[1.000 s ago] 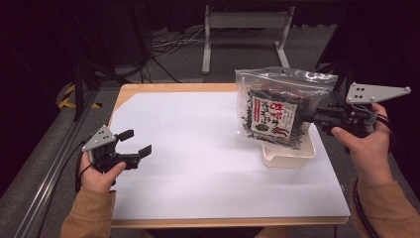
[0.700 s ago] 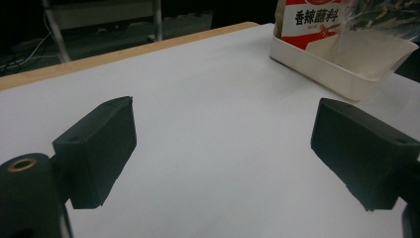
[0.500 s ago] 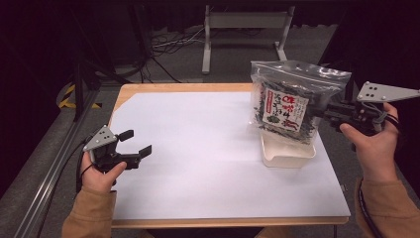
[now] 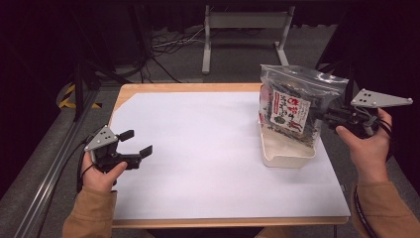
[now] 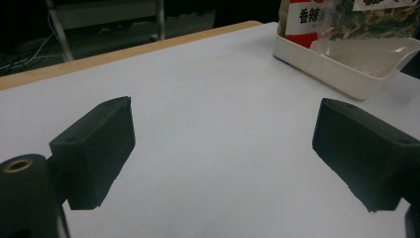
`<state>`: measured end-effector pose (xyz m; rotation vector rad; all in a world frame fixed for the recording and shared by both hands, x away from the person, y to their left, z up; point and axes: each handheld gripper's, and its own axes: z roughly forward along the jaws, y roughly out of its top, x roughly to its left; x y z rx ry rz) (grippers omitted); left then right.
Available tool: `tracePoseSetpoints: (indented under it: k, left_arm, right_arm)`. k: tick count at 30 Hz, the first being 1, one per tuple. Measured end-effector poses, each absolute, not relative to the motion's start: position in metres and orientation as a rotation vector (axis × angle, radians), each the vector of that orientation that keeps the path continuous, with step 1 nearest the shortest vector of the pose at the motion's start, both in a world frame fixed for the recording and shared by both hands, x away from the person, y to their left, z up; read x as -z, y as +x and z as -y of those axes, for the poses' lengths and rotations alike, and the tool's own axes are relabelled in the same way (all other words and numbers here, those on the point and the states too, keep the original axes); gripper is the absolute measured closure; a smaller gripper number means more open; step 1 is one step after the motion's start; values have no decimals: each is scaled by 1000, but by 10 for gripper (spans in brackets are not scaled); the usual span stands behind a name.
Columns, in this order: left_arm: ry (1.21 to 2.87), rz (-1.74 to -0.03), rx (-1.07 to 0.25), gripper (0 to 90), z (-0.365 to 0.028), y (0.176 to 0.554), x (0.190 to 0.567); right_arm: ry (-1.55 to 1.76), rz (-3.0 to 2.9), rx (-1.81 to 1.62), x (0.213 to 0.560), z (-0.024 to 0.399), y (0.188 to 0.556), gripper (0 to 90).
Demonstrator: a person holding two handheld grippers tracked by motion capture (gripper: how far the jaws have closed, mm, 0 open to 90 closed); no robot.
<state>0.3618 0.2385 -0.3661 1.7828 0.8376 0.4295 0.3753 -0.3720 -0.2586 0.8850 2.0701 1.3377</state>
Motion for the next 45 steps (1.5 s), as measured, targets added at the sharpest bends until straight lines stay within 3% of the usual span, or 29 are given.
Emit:
tracePoseSetpoints:
  k: [10,23,26,27,30,32,45]
  left_arm:
    - [1783,-842,-423,103,-238,362,367]
    - [1789,-830,-427,102,-237,360,366]
    - [1794,-826,-425,101,-236,358,366]
    - [1794,-826,-425,101,-236,358,366]
    - [1795,-819,-420,101,-235,356,367]
    - [1798,-820,-415,101,-235,354,368]
    - [1785,-788,-423,101,-240,332,383]
  right_arm:
    - [957,-2129,-1200,287,360,383,791]
    - [993,-2064,-1287,326,366,371,780]
    - [985,-2029,-1323,328,373,370,667]
    - [985,-2029,-1323,328,373,370,667]
    - [998,-1956,-1392,330,380,363,476]
    - [997,-1922,-1393,335,385,353,410]
    - [1049,-1923,-1408,382,394,312,328]
